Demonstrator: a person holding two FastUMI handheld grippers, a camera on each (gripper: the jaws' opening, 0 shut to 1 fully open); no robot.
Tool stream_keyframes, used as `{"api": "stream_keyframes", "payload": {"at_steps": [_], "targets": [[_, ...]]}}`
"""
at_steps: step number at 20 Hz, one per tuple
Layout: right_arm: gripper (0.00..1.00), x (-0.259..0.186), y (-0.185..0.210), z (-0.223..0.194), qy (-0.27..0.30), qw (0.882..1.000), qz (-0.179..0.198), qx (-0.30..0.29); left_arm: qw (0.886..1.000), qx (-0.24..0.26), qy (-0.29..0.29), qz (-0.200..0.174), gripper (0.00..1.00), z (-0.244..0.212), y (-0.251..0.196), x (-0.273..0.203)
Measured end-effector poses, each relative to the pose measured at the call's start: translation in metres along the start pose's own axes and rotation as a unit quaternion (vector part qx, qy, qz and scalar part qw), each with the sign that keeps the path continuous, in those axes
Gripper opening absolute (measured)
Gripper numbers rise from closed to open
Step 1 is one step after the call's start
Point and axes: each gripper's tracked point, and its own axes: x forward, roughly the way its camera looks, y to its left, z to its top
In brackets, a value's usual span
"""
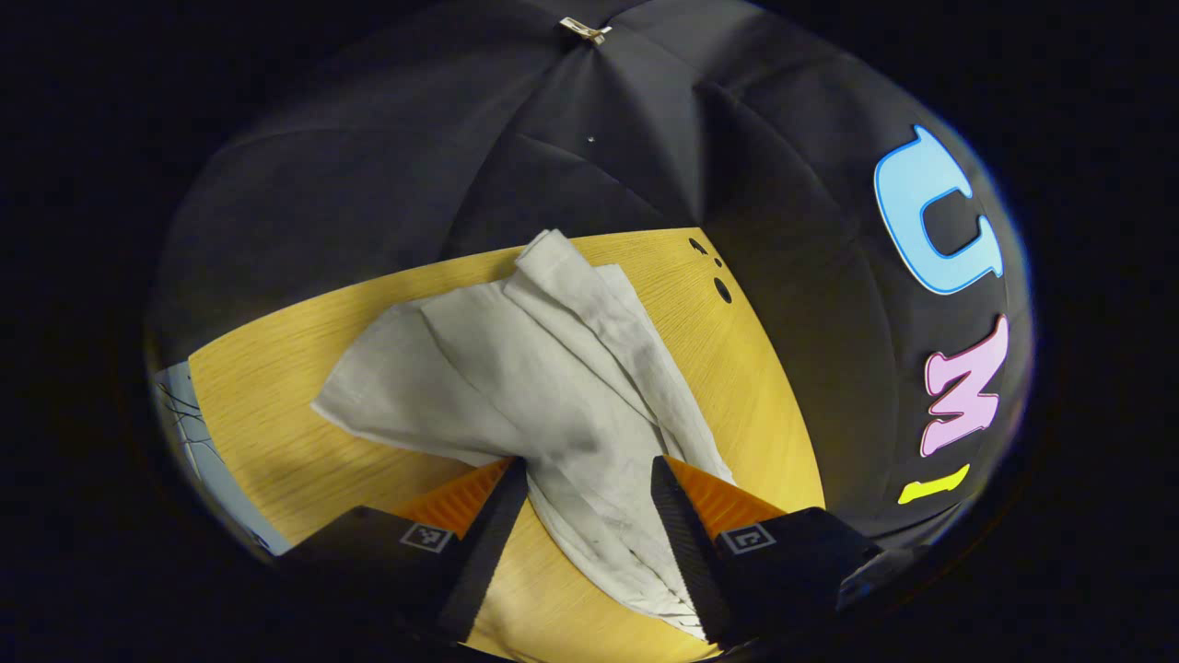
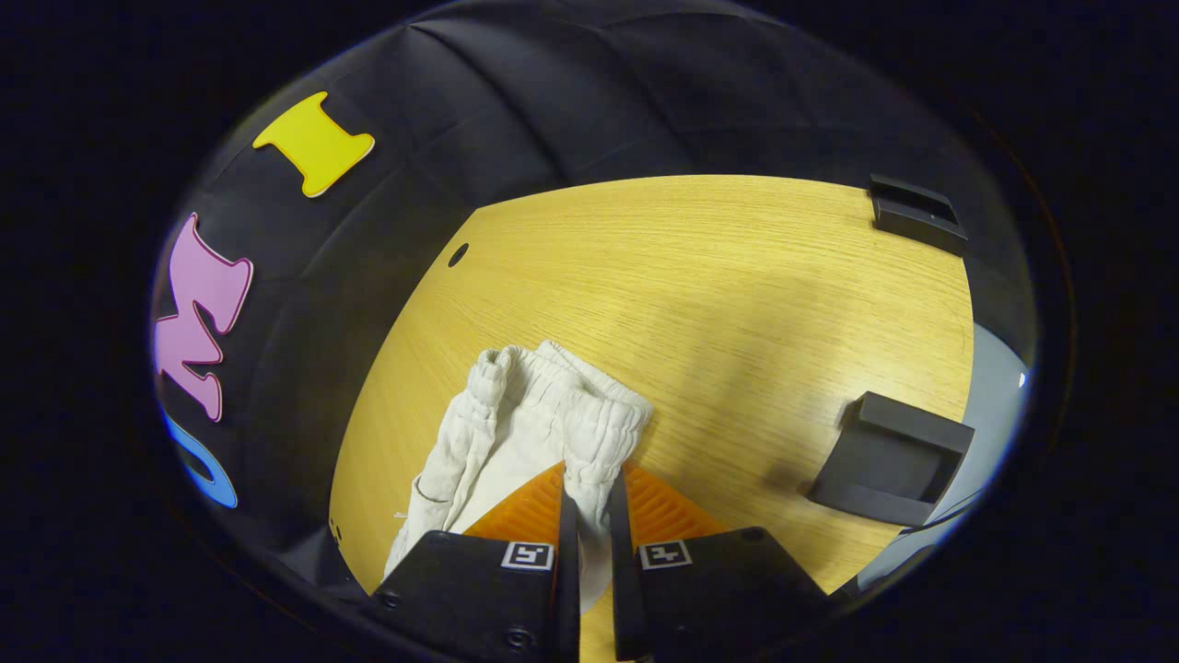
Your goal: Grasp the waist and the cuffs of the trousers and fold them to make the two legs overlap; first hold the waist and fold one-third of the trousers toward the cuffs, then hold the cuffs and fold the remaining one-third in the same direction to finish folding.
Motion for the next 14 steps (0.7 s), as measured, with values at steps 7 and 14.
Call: {"api": "stream_keyframes", "payload": {"at_steps": [7,14], "targets": [[0.19,0.000,0.002,0.001,-0.002,1.000,0.001,-0.004,0.998,-0.058,0.017,-0.007,0.12,0.009,0.008,0.014],[0.19,-0.010,0.010,0.021,-0.045,0.997,0.047,-0.032,0.999,-0.038,0.025,-0.009,0.10,-0.013,0.008,0.004]]}}
